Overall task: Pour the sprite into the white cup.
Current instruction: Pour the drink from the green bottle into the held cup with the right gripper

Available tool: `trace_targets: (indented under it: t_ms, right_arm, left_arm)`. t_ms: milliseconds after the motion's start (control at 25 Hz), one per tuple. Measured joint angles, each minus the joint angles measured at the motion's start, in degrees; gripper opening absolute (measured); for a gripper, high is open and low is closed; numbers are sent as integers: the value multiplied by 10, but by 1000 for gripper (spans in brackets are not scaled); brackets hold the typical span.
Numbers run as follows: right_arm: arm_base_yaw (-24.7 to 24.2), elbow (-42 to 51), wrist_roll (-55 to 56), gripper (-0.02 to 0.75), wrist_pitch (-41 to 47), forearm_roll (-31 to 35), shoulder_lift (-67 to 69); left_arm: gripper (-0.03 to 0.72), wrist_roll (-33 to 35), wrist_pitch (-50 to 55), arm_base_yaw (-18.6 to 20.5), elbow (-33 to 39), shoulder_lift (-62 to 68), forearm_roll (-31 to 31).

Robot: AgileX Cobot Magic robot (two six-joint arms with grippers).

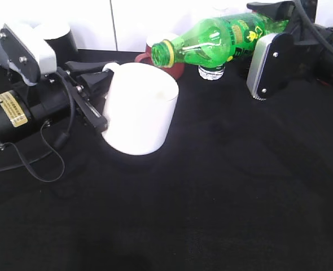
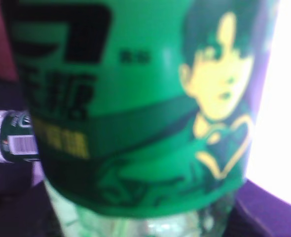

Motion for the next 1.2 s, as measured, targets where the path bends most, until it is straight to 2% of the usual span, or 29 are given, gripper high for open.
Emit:
trace_targets:
  t_ms: [440,1200]
  right_arm:
    - [0,-20,-61,429,-1,-13,0]
    - [0,-27,-87,429,-1,-21,0]
  left_arm:
    - [40,0,1,0,0,0,0]
    - [40,1,4,0,0,0,22]
